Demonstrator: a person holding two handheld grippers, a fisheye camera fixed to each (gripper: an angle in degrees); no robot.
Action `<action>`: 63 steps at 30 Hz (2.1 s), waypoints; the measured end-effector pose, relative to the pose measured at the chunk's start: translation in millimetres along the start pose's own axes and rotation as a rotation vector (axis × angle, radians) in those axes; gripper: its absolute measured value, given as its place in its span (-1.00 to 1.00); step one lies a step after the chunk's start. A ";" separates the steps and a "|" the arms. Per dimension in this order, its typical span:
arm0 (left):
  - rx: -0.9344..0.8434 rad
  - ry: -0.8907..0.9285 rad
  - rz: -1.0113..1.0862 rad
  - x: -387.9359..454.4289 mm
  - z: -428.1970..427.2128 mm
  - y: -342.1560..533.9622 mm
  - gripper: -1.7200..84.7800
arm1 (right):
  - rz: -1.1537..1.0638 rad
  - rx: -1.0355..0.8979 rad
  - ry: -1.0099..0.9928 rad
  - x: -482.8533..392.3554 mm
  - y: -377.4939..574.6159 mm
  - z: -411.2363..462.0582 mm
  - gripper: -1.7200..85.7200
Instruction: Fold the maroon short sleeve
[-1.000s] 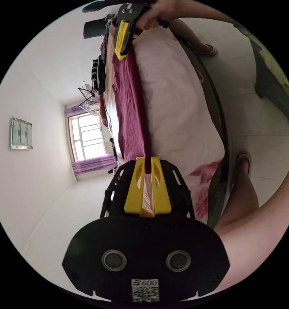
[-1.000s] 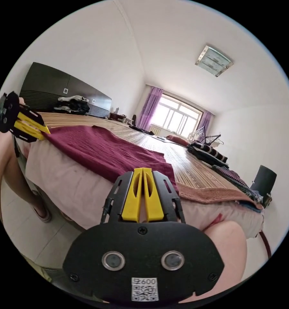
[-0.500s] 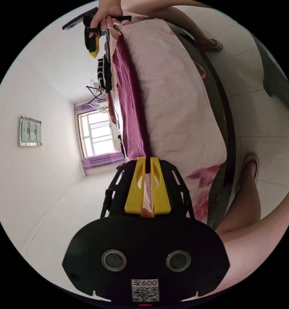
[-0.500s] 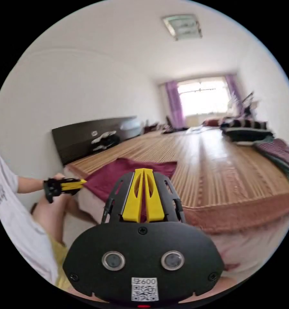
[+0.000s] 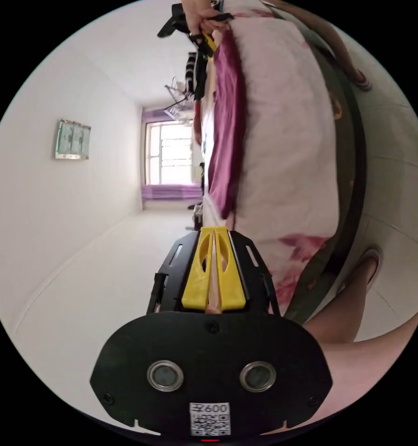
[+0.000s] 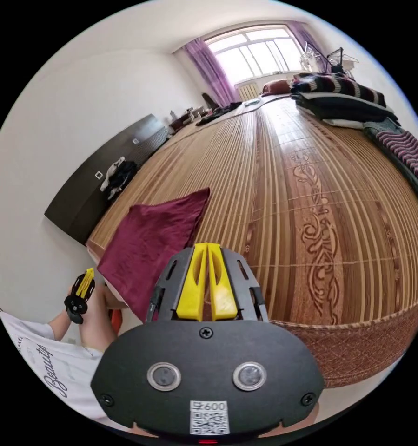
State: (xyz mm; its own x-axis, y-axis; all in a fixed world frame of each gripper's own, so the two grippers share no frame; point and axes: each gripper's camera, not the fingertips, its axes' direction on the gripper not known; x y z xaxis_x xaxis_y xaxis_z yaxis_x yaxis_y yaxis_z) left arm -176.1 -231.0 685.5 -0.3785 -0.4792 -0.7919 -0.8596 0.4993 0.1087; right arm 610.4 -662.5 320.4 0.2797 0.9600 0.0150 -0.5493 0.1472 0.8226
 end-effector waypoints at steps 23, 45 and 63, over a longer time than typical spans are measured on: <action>0.297 1.208 -0.891 -62.0 219.9 -175.4 -0.96 | -0.118 -0.495 -0.467 71.7 -119.4 53.3 -0.98; 0.339 1.173 -0.891 -60.1 276.8 -160.1 -0.95 | 0.147 0.254 0.242 -35.6 -114.9 12.0 -0.98; 0.207 0.400 -0.115 -95.3 198.1 46.1 -0.70 | -1.006 0.518 0.251 -440.3 235.4 0.7 -0.76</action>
State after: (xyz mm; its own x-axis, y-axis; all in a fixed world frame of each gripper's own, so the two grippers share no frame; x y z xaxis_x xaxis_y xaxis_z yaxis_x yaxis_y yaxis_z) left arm -111.7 -19.4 646.9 -0.4224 -0.7603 -0.4935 -0.8326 0.5407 -0.1203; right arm 358.4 -1050.6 507.8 0.2109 0.4934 -0.8438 0.2371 0.8117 0.5338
